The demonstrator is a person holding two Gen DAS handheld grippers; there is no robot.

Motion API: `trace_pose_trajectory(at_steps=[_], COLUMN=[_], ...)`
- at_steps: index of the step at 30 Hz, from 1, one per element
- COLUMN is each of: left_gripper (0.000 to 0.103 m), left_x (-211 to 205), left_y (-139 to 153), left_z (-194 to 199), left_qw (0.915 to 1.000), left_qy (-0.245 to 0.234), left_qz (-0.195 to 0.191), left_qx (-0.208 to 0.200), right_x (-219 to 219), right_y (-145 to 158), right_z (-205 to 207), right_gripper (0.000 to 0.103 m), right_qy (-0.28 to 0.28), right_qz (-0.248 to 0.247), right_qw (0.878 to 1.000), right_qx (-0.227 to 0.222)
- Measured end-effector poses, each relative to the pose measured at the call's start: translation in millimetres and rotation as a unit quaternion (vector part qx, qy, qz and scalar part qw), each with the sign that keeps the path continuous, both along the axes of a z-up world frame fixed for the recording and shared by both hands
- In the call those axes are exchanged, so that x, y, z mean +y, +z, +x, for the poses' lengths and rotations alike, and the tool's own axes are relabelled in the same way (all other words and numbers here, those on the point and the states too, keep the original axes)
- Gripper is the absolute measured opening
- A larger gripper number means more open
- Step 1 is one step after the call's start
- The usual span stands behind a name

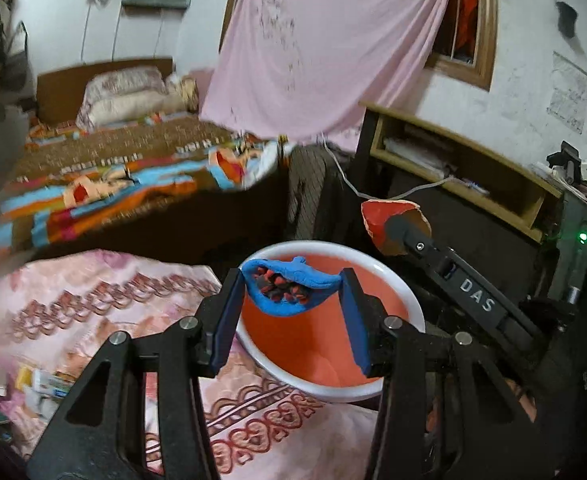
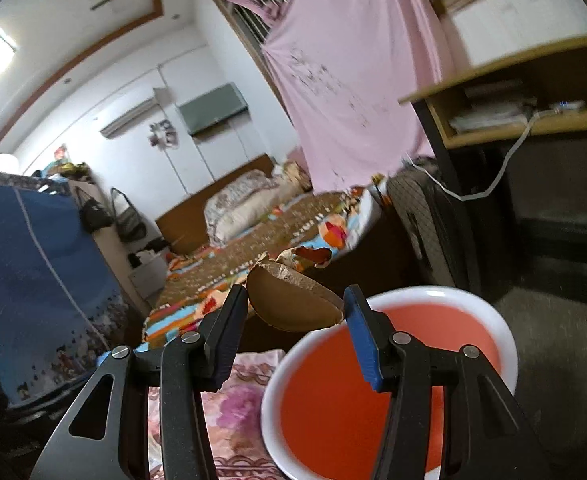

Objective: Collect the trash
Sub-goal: 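Carry both items over the orange basin and open both tools to drop them, then move both tools back over the trash on the bed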

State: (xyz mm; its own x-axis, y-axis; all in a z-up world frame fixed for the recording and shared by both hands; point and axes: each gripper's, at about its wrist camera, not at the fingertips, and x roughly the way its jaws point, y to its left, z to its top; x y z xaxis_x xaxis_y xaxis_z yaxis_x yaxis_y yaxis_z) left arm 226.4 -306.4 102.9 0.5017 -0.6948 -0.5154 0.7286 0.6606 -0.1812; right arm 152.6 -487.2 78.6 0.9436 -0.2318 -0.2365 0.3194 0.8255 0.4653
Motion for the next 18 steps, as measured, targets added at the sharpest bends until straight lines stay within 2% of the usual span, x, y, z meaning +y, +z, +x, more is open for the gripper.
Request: trace_pose_trajectory(at_steps=[9,13,18], left_gripper=[0.034,0.041,0.047], left_x=[-19.9,-18.0,-4.5], left_y=[-16.9,-21.2,-22.5], left_z=[14.3,17.3,18.8], left_qw=[0.9969,0.9961,0.9963], left_qy=[-0.009,0.002,0.021], left_qz=[0.010,0.006,-0.008], left_qx=[0.077,0.088,0.083], right_x=[-14.2,-11.5,-8.8], right_y=[-11.2,-12.1,-9.7], right_z=[5.7,2.0,1.2], right_gripper=[0.051,0.053,0.054], right_qy=[-0.003,-0.002,-0.002], right_qz=[0.045,0.057,0.055], right_qw=[0.998,0.998,0.998], right_qx=[0.035,0.039,0.038])
